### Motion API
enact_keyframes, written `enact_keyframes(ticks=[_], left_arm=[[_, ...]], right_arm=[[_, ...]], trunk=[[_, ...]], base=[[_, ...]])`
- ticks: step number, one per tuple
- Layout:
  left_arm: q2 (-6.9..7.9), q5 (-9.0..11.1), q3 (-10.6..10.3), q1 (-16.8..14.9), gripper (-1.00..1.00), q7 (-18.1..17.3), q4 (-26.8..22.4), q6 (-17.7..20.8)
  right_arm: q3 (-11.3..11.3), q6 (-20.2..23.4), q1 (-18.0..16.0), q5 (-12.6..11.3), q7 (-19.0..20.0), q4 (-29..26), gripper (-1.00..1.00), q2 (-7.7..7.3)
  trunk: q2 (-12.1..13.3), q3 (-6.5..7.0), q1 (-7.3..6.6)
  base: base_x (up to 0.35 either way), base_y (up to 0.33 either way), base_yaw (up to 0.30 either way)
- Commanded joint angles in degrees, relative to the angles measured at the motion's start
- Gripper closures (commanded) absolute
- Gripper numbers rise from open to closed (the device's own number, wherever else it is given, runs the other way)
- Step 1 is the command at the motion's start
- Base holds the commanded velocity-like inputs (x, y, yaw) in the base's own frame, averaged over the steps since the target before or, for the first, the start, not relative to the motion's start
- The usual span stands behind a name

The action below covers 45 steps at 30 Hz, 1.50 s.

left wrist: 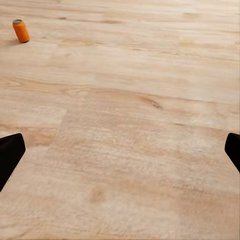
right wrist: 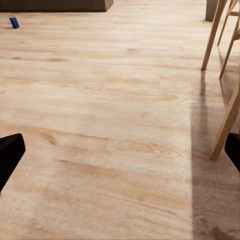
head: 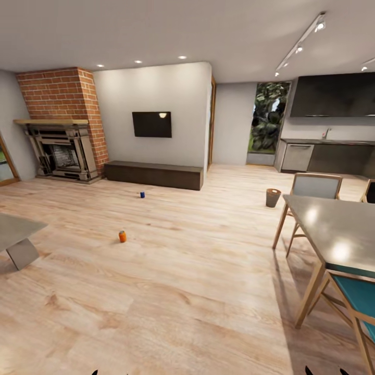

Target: Put the three can of soda from the living room inside the tash can in the kitchen.

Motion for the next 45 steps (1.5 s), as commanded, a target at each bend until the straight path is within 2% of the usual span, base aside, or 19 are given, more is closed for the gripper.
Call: enact_keyframes(ticks=[1,12,27,45], left_arm=[[0.00,0.00,0.01,0.00,-1.00,0.02,0.07,0.00],[0.00,0.08,0.05,-0.02,-1.00,0.07,0.51,0.00],[0.00,0.04,0.03,-0.01,-1.00,0.08,0.54,0.00],[0.00,0.01,-0.12,-0.01,-1.00,0.07,0.54,0.00]], right_arm=[[0.00,0.00,0.00,0.00,0.01,0.01,-1.00,0.00],[0.07,0.00,0.00,-0.01,-0.01,0.39,-1.00,0.00],[0.07,-0.01,-0.02,-0.03,0.01,0.50,-1.00,0.06],[0.00,-0.06,-0.04,-0.05,-0.04,0.50,-1.00,0.02]], trunk=[[0.00,-0.01,0.00],[0.00,-0.04,0.00],[0.00,-0.04,0.00],[0.00,-0.44,0.00]], base=[[0.306,0.141,0.000],[0.318,0.058,-0.030],[0.324,0.002,-0.209],[0.324,0.080,-0.019]])
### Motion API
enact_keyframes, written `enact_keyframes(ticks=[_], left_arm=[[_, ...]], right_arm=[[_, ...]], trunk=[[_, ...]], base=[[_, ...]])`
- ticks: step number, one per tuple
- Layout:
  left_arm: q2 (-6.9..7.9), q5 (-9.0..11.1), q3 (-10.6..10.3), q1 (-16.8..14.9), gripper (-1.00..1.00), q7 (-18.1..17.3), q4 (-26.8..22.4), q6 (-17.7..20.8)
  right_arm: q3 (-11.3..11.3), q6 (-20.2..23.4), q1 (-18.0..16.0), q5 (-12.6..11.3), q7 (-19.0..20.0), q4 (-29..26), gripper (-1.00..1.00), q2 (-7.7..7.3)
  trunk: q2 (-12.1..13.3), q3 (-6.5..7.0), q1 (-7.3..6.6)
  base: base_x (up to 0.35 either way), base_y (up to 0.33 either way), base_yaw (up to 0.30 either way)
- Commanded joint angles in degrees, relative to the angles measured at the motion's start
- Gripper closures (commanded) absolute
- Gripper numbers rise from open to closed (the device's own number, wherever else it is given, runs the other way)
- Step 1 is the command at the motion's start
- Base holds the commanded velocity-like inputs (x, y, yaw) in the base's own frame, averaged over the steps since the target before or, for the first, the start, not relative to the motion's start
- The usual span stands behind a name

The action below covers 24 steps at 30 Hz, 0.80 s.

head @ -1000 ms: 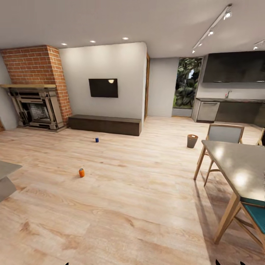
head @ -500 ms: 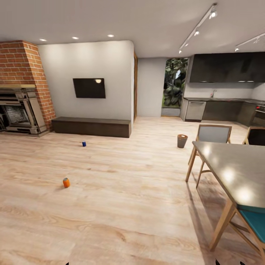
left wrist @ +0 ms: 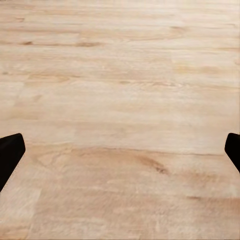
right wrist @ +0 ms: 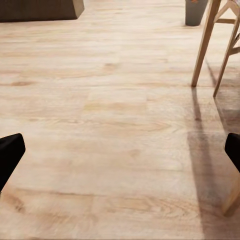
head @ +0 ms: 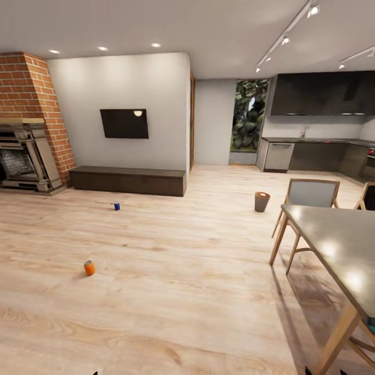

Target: Put the three can of soda from the living room inside the tash can in the kitchen.

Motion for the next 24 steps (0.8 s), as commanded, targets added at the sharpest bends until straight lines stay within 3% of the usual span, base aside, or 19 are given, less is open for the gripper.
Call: enact_keyframes(ticks=[1,24], left_arm=[[0.00,0.00,0.00,0.00,-1.00,0.00,0.00,0.00],[0.00,0.00,-0.01,0.00,-1.00,0.00,0.12,0.00]], right_arm=[[0.00,0.02,0.00,-0.02,0.00,0.00,-1.00,-0.01],[0.12,-0.17,-0.46,-0.01,0.18,0.44,-1.00,0.00]], trunk=[[0.00,0.00,0.00],[0.00,-0.02,0.00]], base=[[0.324,0.110,-0.001],[0.324,0.112,-0.002]])
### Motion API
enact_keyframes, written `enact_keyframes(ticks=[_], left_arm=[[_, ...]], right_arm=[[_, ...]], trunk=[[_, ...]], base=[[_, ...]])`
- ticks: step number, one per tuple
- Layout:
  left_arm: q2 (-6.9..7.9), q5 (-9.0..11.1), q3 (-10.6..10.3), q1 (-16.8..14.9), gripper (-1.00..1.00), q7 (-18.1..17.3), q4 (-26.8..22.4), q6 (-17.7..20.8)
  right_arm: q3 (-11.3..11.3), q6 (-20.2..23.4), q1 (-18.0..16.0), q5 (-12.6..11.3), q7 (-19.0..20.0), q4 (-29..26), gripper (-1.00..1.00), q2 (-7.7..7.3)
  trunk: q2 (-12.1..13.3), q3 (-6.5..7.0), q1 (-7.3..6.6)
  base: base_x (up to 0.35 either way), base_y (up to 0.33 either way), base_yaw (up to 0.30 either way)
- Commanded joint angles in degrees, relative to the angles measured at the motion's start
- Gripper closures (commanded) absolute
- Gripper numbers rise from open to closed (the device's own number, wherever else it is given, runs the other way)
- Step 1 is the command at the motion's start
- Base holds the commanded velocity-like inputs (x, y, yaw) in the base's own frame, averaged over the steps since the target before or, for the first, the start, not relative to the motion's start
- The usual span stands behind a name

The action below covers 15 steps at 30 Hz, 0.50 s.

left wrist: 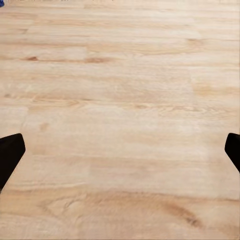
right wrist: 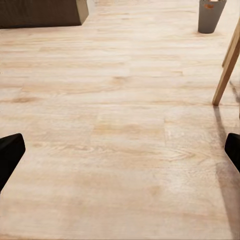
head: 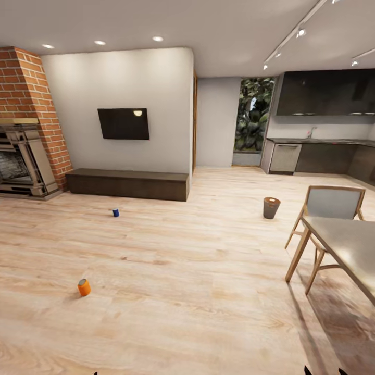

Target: Put the three can of soda from the living room inside the tash can in the kitchen.

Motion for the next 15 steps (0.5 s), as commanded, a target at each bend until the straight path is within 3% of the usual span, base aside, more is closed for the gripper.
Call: enact_keyframes(ticks=[1,15], left_arm=[[0.00,0.00,0.00,0.00,-1.00,0.00,0.02,0.00],[0.00,0.03,-0.01,0.00,-1.00,0.00,0.06,0.00]], right_arm=[[0.01,-0.01,-0.01,-0.05,-0.04,0.00,-1.00,-0.01],[-0.01,-0.12,-0.02,-0.14,-0.07,0.00,-1.00,0.07]], trunk=[[0.00,0.00,0.00],[0.00,0.00,0.00]], base=[[0.324,0.112,-0.111],[0.324,0.112,-0.196]])
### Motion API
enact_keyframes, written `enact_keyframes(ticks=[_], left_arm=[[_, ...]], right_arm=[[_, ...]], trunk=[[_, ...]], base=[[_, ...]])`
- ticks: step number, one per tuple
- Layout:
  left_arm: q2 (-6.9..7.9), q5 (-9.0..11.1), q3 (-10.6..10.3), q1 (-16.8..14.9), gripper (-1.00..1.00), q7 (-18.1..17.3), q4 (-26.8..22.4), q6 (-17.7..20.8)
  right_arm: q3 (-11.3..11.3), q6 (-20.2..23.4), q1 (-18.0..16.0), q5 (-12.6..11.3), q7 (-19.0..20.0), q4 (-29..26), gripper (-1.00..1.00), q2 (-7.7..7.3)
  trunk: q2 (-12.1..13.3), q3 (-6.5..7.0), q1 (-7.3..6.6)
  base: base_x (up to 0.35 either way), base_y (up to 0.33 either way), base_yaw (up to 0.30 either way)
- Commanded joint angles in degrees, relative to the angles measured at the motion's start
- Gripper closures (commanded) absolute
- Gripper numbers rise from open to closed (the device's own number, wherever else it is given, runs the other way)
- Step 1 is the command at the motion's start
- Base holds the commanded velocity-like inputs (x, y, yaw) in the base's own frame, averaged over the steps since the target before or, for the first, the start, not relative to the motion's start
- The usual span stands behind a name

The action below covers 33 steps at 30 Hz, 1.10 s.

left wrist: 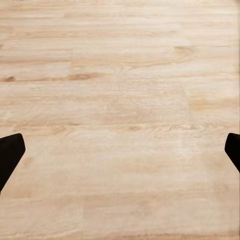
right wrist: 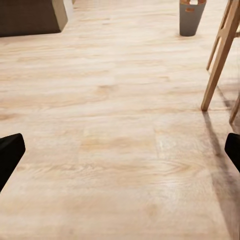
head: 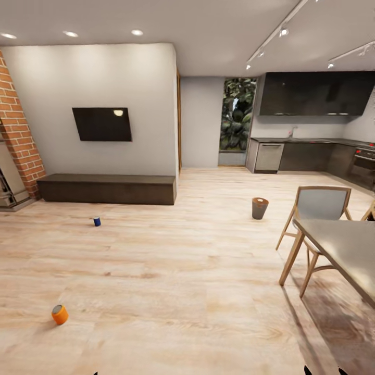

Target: Put the three can of soda from the living room inside the tash can in the kitchen.

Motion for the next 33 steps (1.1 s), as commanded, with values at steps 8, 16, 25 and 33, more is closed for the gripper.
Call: enact_keyframes(ticks=[8,16,25,33], left_arm=[[0.00,-0.02,-0.03,0.00,-1.00,0.00,0.00,0.00],[0.00,-0.02,-0.06,0.00,-1.00,0.00,0.00,0.00],[0.00,-0.02,-0.07,0.00,-1.00,0.00,0.00,0.00],[0.00,0.05,-0.07,0.00,-1.00,0.00,0.00,-0.01]], right_arm=[[0.05,-0.01,0.00,0.00,0.05,0.00,-1.00,0.00],[0.06,0.03,0.00,-0.01,0.01,0.03,-1.00,0.01],[0.09,0.08,0.00,-0.31,-0.03,0.64,-1.00,-0.09],[0.07,0.03,0.00,-0.49,0.04,0.85,-1.00,-0.10]], trunk=[[0.00,-0.14,0.00],[0.00,-0.46,0.00],[0.00,-0.78,0.00],[0.00,-0.82,0.00]], base=[[0.324,0.112,-0.041],[0.324,0.075,-0.009],[0.324,0.012,-0.139],[0.324,0.002,-0.231]])
